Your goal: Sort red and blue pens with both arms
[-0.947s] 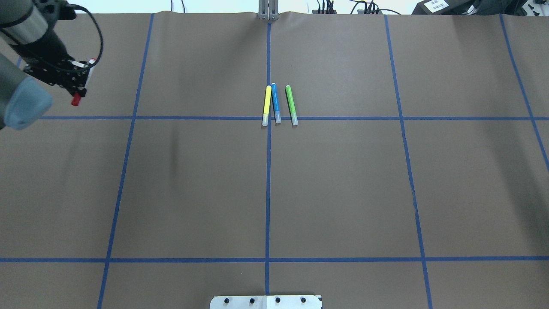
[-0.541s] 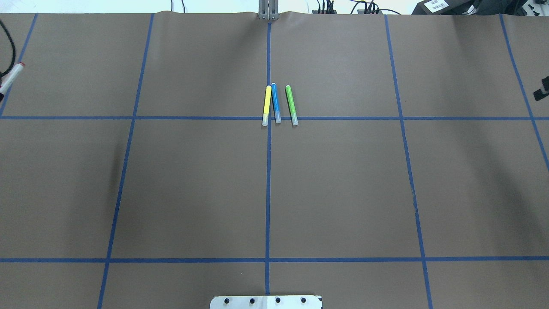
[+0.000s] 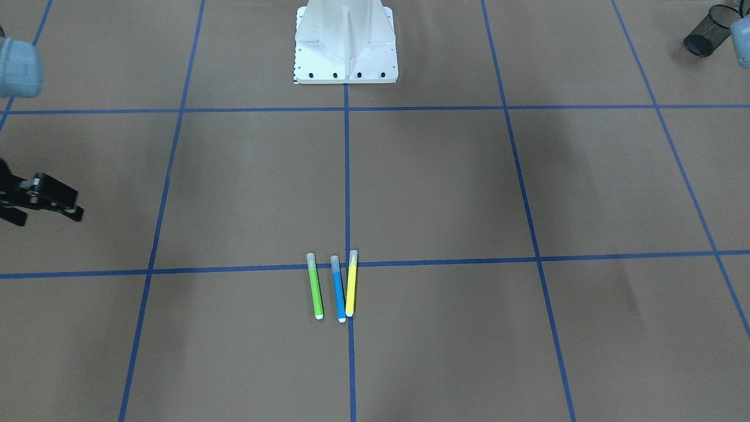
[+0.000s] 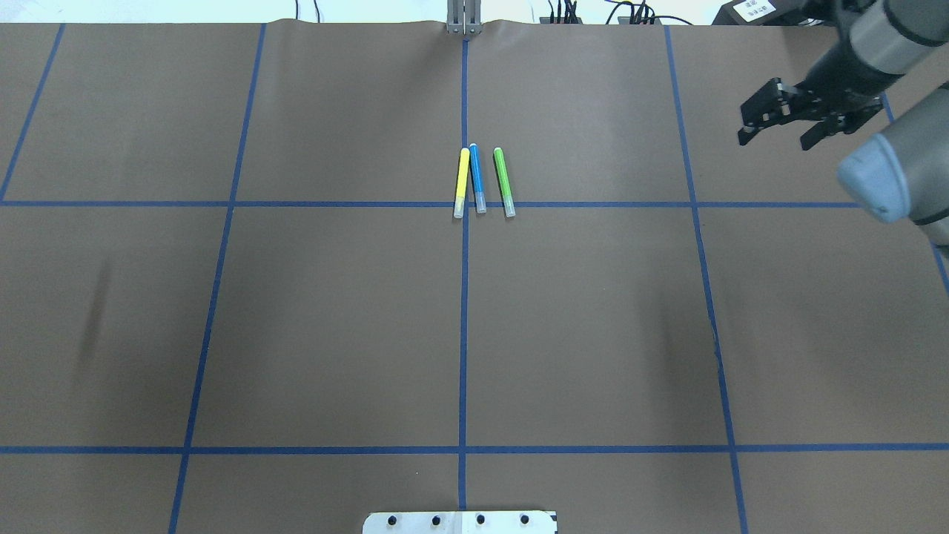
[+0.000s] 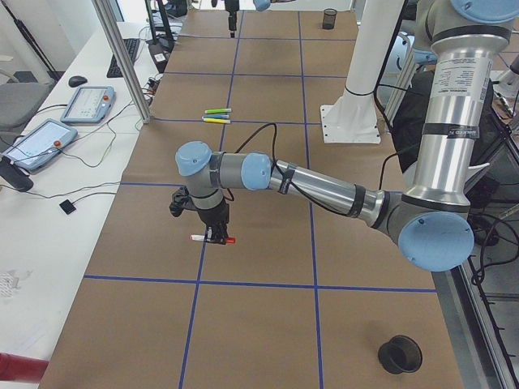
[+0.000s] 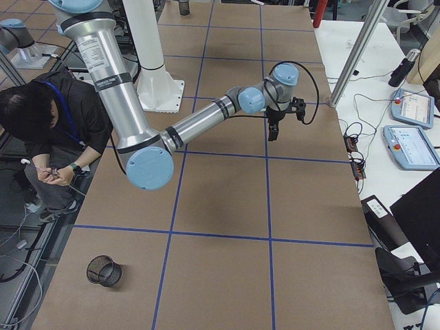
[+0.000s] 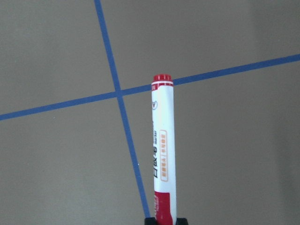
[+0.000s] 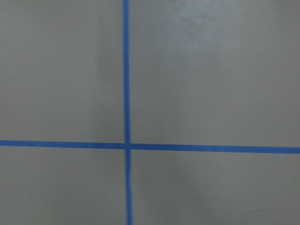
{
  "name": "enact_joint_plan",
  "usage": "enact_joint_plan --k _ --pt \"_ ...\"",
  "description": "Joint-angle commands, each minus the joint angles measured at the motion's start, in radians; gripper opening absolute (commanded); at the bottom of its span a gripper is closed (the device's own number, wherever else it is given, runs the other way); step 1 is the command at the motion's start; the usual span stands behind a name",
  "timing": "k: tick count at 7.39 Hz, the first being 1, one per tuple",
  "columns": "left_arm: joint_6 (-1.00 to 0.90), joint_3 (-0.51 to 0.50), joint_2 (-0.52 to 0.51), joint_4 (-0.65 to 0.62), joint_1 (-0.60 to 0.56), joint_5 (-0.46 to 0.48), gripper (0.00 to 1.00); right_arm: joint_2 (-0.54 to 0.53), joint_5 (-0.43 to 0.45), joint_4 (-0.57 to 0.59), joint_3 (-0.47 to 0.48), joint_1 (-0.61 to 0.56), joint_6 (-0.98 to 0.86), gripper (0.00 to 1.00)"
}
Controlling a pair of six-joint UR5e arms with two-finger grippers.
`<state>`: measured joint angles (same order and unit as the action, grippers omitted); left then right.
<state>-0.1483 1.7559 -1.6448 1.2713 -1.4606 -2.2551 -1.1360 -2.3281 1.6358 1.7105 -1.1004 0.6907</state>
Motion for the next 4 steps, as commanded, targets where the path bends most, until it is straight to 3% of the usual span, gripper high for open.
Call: enact_joint_plan --k 1,3,4 --pt "-0.033 0.007 0.057 0.005 -0.029 0.002 0.00 0.166 0.019 0.007 -0.139 0.063 0.040 1.00" --pt "-0.034 0.016 0.062 0.005 -0.035 0.002 0.00 0.308 0.073 -0.106 -0.326 0.103 0.042 0.99" --pt "-0.034 0.016 0.062 0.005 -0.037 0.002 0.00 0.362 0.140 -0.117 -0.377 0.140 0.044 0.99"
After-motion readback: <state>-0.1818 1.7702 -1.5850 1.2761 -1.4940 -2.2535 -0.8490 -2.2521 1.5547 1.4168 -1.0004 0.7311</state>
